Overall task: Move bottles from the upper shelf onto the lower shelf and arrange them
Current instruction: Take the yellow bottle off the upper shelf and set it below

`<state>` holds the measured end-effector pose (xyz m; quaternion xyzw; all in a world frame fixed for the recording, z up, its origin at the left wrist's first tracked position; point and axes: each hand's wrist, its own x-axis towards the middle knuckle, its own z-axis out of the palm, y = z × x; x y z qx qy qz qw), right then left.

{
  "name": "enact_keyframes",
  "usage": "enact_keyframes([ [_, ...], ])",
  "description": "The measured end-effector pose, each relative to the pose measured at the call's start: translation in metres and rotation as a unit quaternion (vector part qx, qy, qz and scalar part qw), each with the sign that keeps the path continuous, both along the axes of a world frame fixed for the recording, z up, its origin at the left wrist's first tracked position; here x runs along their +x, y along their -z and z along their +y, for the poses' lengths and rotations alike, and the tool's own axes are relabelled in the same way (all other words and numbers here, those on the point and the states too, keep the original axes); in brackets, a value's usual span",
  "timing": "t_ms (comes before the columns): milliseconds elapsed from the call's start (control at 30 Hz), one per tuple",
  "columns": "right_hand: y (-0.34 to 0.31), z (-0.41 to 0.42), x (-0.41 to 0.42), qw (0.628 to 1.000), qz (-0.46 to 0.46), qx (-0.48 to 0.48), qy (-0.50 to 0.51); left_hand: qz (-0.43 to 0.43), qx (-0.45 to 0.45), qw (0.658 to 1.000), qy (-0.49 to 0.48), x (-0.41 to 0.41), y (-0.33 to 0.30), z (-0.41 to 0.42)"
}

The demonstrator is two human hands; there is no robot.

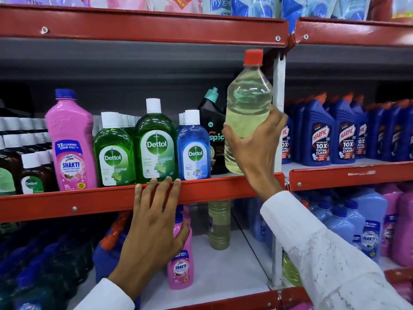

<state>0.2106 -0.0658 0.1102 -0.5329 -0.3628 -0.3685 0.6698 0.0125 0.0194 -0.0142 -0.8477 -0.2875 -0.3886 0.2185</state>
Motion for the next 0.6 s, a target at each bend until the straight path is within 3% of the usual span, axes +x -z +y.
enact_keyframes([
  [100,-0.005,-0.018,-0.006,0.999,-0.005,0.03,-0.01,-0.011,0.001,1.0,0.008,0.001,0.001,0.001],
  [233,0.008,-0.043,-0.014,1.0,-0.021,-0.001,-0.019,-0.022,0.006,1.0,0.006,0.002,0.001,-0.001],
  [600,0.128,-0.072,-0.025,0.994,0.029,-0.094,-0.043,-0.046,0.035,0.998,-0.008,0.004,0.003,0.001],
])
